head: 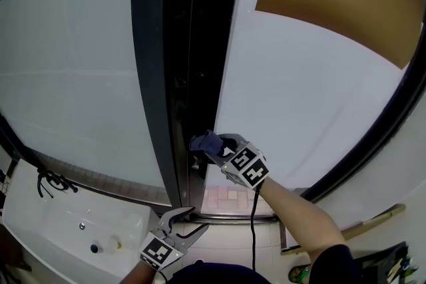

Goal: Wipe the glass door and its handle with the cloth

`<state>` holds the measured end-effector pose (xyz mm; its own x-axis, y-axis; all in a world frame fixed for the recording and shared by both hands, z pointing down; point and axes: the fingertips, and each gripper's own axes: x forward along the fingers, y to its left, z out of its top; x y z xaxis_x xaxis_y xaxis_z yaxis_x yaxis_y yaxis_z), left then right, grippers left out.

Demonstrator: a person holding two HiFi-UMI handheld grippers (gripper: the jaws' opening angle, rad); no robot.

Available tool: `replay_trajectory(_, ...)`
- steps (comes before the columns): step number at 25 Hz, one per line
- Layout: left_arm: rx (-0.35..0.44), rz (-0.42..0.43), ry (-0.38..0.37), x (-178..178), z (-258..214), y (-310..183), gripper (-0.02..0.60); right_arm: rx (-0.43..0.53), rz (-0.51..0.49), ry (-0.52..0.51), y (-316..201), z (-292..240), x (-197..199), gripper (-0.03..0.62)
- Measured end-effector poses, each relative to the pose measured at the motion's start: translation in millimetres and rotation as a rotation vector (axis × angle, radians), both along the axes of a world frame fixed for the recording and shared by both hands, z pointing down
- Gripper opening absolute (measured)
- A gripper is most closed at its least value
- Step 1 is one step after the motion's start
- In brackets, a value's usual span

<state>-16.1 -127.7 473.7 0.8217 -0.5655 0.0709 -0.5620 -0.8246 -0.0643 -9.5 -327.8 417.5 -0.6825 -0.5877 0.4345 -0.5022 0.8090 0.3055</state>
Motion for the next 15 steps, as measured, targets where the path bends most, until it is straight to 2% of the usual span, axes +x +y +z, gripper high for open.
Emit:
replay_trajectory(6,-0.019,-0.036,0.003,-15.4,8.8,-2.5,0.221,-0.087,0.029,-0.073,-16.4,18.0,-29.3,0.163)
replay_trajectory(9,-0.022,-0.04,0.001,-18.1,11.0,-4.7,0.221,-0.095,0.023,-0.079,-18.0,22.9,-32.1,0.163)
replay_trajectory(12,-0.025,-0.035,-0.008,-17.1,15.8,-7.9,0.221,-0.107,0.011,-0.055,-15.5,31.3,-32.2,0.163)
replay_trajectory(15,-0.019,-0.025,0.002,-11.6,9.9,-8.3,0.221,-0.137,-0.012,0.034,-8.0,50.3,-33.5,0.163)
